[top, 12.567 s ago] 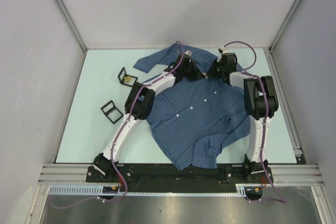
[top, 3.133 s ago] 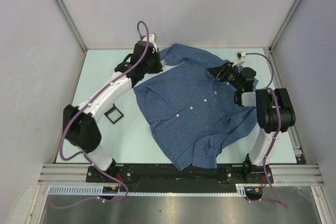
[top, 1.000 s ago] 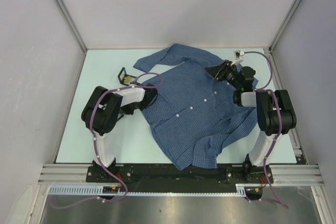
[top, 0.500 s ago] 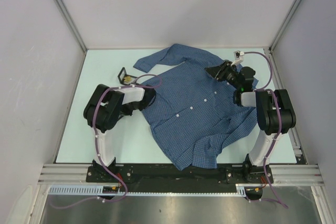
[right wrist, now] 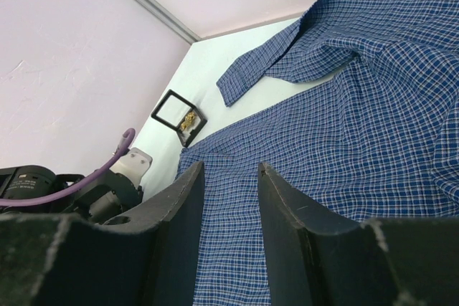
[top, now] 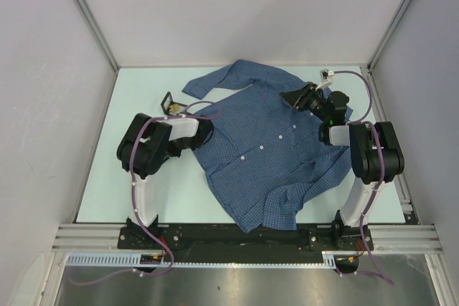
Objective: Remove the brooch from the garment
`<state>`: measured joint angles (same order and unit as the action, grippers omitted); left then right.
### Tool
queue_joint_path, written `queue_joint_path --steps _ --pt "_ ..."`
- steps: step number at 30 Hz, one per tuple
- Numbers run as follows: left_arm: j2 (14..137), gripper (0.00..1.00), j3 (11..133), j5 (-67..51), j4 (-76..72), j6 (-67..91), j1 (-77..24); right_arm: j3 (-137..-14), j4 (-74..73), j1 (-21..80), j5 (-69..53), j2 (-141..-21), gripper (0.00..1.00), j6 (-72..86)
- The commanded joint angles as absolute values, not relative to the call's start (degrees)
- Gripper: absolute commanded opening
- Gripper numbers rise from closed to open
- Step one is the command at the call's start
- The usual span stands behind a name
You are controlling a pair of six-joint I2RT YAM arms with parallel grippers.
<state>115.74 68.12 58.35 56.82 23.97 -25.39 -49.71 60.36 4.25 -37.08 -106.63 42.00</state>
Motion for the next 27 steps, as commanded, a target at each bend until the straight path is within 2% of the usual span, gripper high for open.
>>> queue_joint_path --steps 1,9,14,18,27 --pt "116.5 0.03 69.9 60.5 58.1 24.5 -24.8 -50.7 63.6 4.0 -37.8 -107.2 0.4 41.8" --pt "117.2 0.02 70.0 60.0 58.0 24.3 -24.5 -50.7 63.7 4.0 -38.0 -107.1 0.4 41.8" --pt "117.2 0.07 70.2 59.2 58.1 24.3 -24.5 -50.7 63.6 4.0 -37.9 -107.1 0.4 41.8" --pt "116.8 0.18 70.0 58.7 57.8 24.1 -24.6 -50.7 63.6 4.0 -37.9 -107.2 0.4 41.9" --pt "113.9 0.32 70.1 55.6 57.7 23.9 -26.1 -50.7 63.9 4.0 -37.7 -107.4 0.4 42.0"
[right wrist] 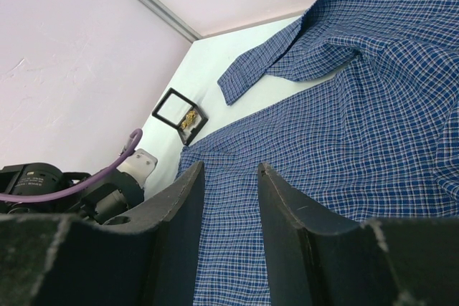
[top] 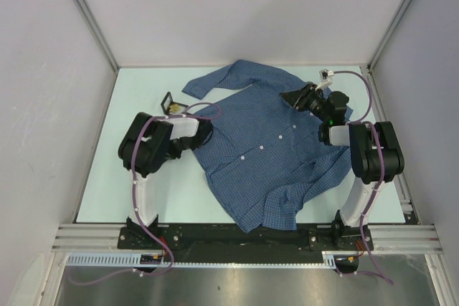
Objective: Remove the brooch from the garment
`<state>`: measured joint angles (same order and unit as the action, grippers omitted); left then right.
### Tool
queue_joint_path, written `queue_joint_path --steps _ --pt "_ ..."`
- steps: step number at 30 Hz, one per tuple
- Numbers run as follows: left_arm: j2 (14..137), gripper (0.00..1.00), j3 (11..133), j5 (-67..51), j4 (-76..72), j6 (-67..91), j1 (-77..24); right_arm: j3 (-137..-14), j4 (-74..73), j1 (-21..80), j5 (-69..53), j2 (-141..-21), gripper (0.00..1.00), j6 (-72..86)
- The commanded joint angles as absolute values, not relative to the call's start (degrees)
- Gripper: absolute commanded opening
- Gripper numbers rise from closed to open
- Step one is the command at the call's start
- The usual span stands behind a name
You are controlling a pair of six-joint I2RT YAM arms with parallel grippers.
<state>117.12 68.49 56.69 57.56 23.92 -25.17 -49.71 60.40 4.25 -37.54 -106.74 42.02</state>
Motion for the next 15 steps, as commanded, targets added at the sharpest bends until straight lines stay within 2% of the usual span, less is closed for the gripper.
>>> queue_joint_path --steps 1,8,11,14,15 --pt "113.3 0.33 70.0 55.1 57.8 23.9 -26.4 -50.7 63.9 4.0 -37.8 -107.4 0.4 42.1" --pt "107.0 0.5 69.4 51.2 58.6 24.5 -28.8 -50.7 64.2 4.0 -37.4 -107.3 0.4 42.2" --pt "102.4 0.62 70.3 48.4 58.9 23.5 -30.3 -50.7 62.1 4.5 -36.0 -106.1 0.4 40.9" --pt "95.6 0.64 72.2 41.4 58.7 22.3 -31.8 -50.8 52.6 5.0 -31.0 -102.9 0.41 37.7" --pt "90.8 0.64 72.9 39.0 58.4 21.5 -32.2 -50.8 43.7 5.4 -28.5 -99.0 0.42 33.9"
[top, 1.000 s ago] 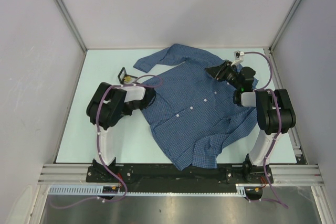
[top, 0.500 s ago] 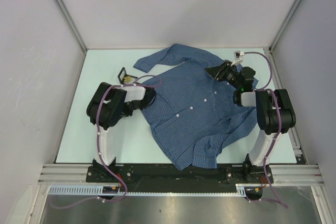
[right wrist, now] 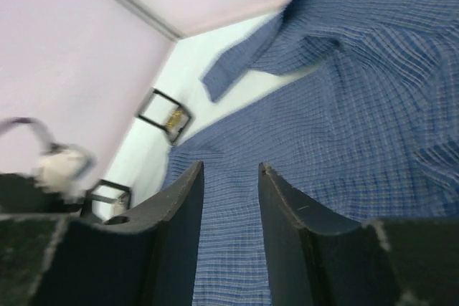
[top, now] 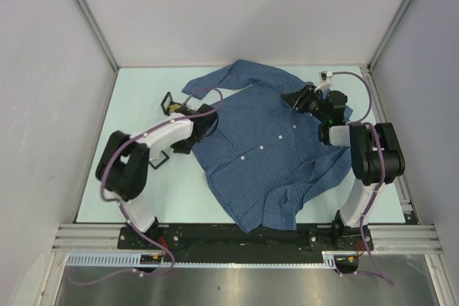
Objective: Remove the brooch from the garment
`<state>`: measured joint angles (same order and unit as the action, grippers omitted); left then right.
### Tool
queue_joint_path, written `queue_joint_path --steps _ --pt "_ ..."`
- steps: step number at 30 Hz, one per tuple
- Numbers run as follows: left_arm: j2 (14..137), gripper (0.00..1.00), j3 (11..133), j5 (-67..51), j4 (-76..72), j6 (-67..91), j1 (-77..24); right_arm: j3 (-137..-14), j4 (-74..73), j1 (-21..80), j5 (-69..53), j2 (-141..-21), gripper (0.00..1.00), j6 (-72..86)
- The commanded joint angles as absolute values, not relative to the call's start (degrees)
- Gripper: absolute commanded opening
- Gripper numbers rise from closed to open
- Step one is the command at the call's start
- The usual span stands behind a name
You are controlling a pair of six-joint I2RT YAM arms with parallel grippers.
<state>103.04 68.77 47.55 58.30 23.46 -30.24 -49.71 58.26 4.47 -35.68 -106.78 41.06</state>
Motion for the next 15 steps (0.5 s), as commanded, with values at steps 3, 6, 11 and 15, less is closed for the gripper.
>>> queue_joint_path --steps 3,6,11,15 --pt "82.0 0.65 75.4 23.0 53.0 19.3 -33.2 -52.6 22.7 8.6 -15.0 -89.5 0.5 27.4" --pt "70.6 0.68 76.8 5.1 44.0 19.9 -33.3 -54.7 4.7 12.1 -4.2 -79.6 0.68 25.3" --pt "61.2 1.0 79.6 -8.8 28.8 26.1 -33.5 -62.2 -16.8 13.2 -6.4 -68.9 1.0 15.5" --pt "58.1 1.0 75.9 -12.1 17.2 27.7 -33.4 -62.8 -25.7 26.2 -1.4 -56.2 1.0 9.6"
